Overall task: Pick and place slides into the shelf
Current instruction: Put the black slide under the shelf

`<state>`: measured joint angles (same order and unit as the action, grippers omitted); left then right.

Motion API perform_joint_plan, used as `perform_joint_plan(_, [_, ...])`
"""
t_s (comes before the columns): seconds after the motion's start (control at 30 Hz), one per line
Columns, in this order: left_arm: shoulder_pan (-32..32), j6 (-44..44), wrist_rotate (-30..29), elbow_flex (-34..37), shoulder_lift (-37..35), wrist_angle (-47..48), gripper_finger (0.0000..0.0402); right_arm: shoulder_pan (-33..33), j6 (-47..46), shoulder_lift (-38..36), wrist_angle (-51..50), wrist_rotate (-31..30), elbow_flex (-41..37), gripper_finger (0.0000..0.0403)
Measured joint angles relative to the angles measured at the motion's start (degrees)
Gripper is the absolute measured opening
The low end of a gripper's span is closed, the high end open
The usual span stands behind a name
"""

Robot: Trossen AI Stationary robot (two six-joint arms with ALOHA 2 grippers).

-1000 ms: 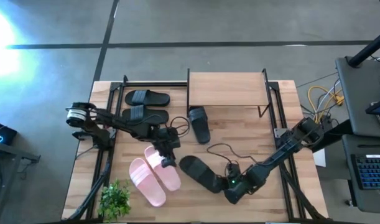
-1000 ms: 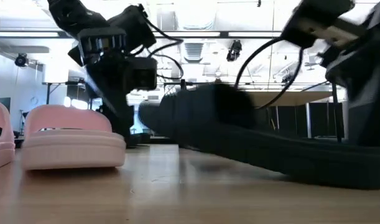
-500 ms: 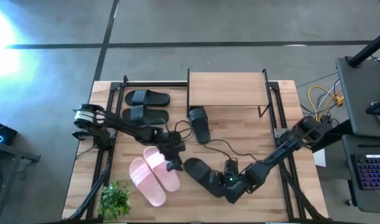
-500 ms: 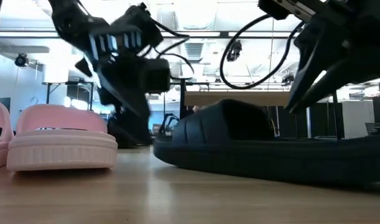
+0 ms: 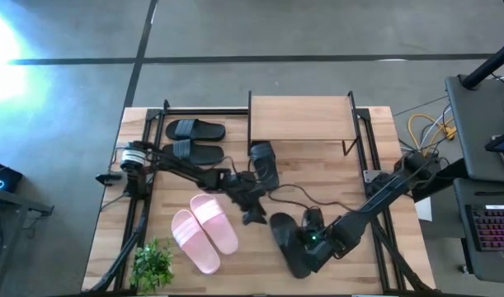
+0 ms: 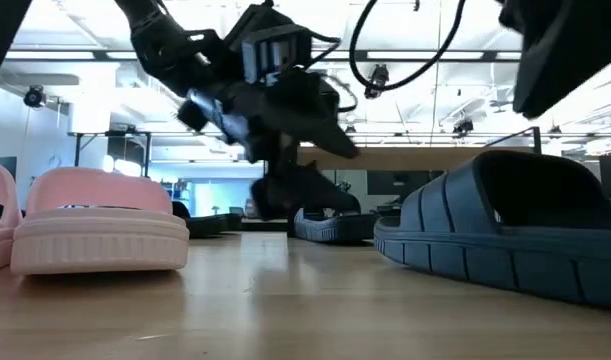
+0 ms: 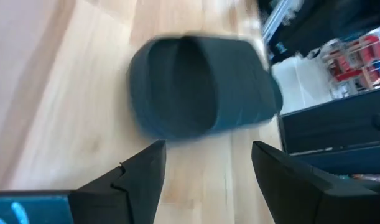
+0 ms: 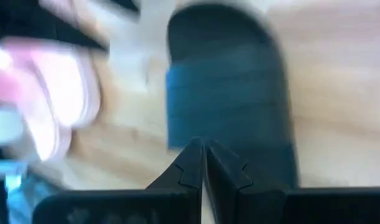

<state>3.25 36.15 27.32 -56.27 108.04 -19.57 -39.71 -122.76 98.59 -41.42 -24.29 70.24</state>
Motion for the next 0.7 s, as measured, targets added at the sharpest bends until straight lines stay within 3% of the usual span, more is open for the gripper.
perform_joint_plan(0.2, [-0.17,-7.58,-3.23,2.75,-7.83,14.57,0.0223,-4.04,12.0,-0.11,-7.64,1.93,3.79,0.0013])
perform_joint_plan(0.27, [0.61,-10.48,-5.67,4.08,-11.62,22.6,0.0223,-5.55,19.21,0.01,-10.99,-0.64,5.19,0.0013])
perform_joint_plan(0.43, [3.55,-14.5,-8.78,7.2,-20.37,27.91,0.0223,-5.53,41.64,0.22,-16.56,-2.29,7.57,0.0013])
perform_joint_plan(0.57, [7.17,-16.23,-10.5,9.85,-27.47,28.58,0.0223,-2.49,47.38,0.35,-18.13,5.21,7.47,0.0013])
perform_joint_plan(0.7, [11.33,-17.51,-15.12,11.67,-34.25,31.57,0.0223,-0.11,50.18,0.33,-18.9,5.64,6.13,0.0013])
